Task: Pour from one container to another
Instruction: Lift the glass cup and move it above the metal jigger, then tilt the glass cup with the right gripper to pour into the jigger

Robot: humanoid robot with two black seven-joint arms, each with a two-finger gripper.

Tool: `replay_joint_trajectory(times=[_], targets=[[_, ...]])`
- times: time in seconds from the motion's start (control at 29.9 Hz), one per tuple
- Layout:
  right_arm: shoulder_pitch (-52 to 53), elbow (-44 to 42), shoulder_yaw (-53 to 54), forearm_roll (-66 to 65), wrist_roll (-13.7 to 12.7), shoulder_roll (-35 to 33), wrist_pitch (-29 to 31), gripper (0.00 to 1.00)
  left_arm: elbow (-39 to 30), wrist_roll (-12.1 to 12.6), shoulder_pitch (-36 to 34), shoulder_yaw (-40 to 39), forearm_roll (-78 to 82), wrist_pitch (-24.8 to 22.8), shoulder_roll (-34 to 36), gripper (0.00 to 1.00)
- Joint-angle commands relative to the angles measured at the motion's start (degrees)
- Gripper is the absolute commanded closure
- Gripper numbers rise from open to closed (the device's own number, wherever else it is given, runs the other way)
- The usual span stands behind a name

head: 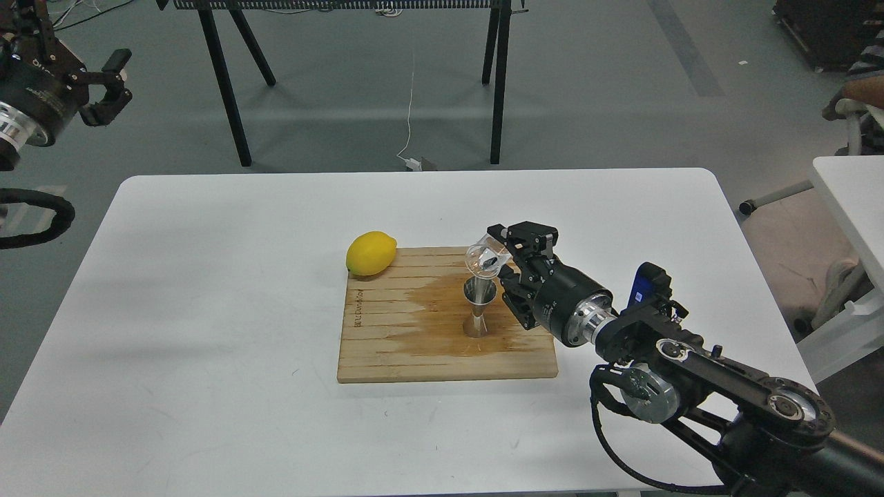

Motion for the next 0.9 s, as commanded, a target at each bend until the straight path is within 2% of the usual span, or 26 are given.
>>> replay_joint_trajectory(times=[0.0,0.87], targets=[[0.7,-0.1,-0.8,-0.2,-0.1,0.0,0.0,0.77,0.0,-0.1,0.0,-0.1,0.0,0.0,0.1,0.01],[1.1,-1.8,-2.2,-5.3,0.0,-0.5,-0.9,0.77,0.0,-0.1,0.0,-0.1,0.0,0.0,0.2,0.01]])
